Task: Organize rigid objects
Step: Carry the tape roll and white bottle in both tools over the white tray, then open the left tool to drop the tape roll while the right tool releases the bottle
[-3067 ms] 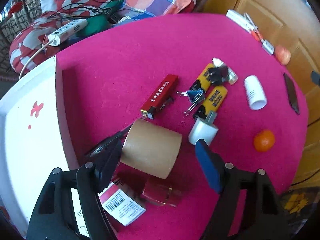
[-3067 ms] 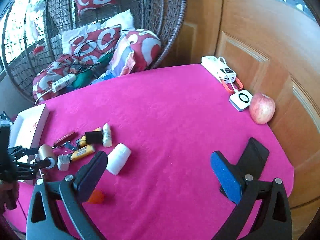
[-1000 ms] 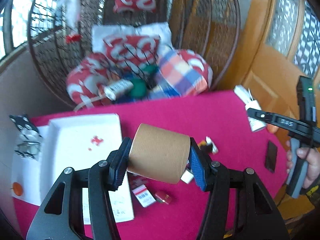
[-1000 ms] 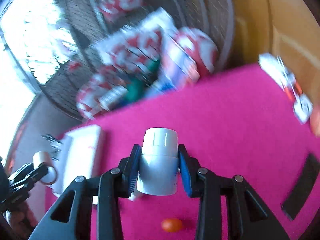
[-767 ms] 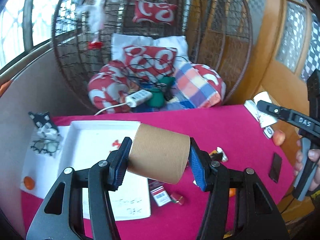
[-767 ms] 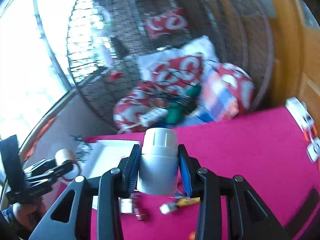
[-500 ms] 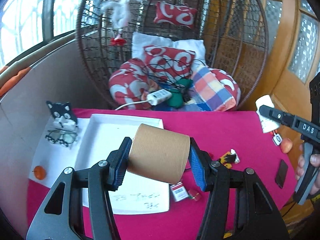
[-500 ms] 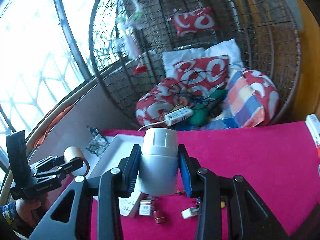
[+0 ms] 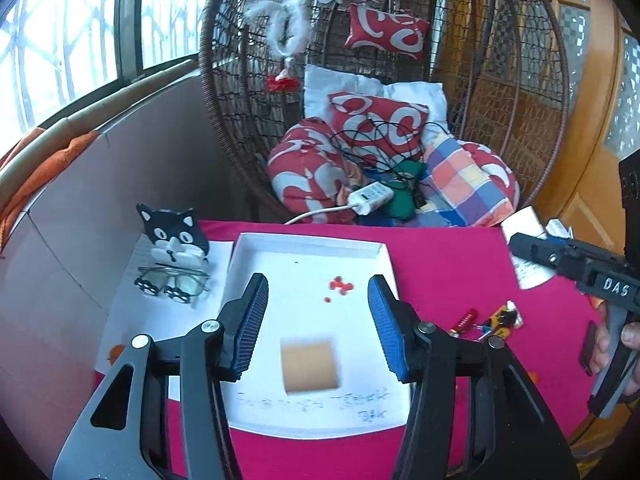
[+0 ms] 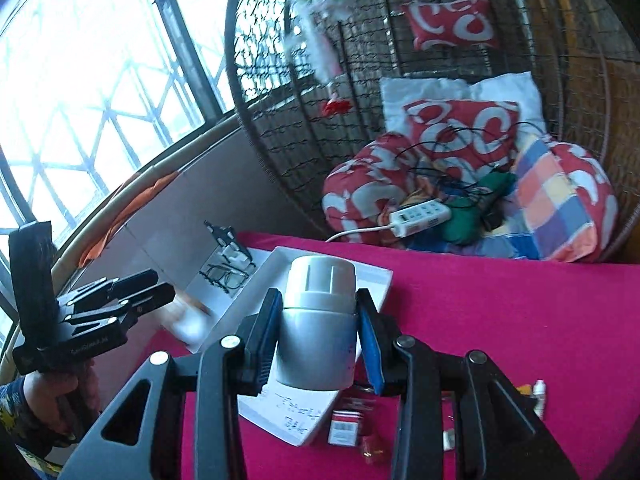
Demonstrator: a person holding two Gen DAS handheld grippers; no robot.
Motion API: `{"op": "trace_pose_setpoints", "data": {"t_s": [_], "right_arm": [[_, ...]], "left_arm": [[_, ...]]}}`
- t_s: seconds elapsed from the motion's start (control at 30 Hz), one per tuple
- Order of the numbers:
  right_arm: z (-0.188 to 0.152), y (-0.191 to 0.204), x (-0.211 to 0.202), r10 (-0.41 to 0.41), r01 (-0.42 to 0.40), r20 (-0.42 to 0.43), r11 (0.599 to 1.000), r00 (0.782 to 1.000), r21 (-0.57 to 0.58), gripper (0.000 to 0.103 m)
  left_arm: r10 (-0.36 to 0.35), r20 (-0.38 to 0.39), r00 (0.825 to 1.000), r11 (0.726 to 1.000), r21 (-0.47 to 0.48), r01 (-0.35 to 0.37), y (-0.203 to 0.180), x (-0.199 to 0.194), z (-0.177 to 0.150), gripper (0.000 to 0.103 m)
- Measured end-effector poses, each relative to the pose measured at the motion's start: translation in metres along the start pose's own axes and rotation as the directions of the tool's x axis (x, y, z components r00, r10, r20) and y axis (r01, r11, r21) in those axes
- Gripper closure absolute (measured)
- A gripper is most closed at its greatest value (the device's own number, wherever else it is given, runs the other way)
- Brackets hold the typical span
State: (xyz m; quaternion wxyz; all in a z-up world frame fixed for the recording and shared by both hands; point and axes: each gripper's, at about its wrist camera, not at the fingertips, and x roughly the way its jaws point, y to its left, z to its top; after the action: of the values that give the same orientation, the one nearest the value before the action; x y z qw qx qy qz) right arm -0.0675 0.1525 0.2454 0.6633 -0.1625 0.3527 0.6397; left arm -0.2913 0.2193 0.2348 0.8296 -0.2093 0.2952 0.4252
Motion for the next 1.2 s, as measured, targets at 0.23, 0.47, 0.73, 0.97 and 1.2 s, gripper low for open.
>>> {"op": "trace_pose_setpoints", "data": {"t_s": [0.23, 0.47, 0.73, 0.97, 1.2], "right_arm": [[-0.01, 0.015, 0.053, -0.007, 0.01, -0.089, 0.999, 0.996, 0.03, 0.066], [-0.03, 0.01, 0.086, -0.055, 0.069, -0.188, 0.995, 0.981, 0.068, 0.066], [-0.041, 0.007, 0.098, -0.049, 0.075, -0.242, 0.992, 0.969, 0.099, 0.066], [-0.066, 0.034, 0.131, -0.068, 0.064, -0.325, 0.998, 0.943, -0.021, 0.065], [-0.07, 0.039, 0.116, -0.097, 0.091, -0.264, 0.995, 0.96, -0.033, 0.0]], "left_arm": [[-0.016, -0.071, 0.997, 1.0, -0.01, 0.015, 0.032, 0.037, -0.004, 0.051], [-0.036, -0.156, 0.987, 0.996, -0.085, 0.023, 0.066, 0.07, -0.019, 0.051], [-0.064, -0.217, 0.974, 0.992, -0.118, 0.039, 0.071, 0.086, -0.034, 0.051], [-0.056, -0.228, 0.972, 0.993, -0.117, 0.03, 0.072, 0.078, -0.038, 0.033], [-0.022, -0.135, 0.991, 0.995, -0.096, 0.009, 0.066, 0.054, -0.033, 0.01]]}}
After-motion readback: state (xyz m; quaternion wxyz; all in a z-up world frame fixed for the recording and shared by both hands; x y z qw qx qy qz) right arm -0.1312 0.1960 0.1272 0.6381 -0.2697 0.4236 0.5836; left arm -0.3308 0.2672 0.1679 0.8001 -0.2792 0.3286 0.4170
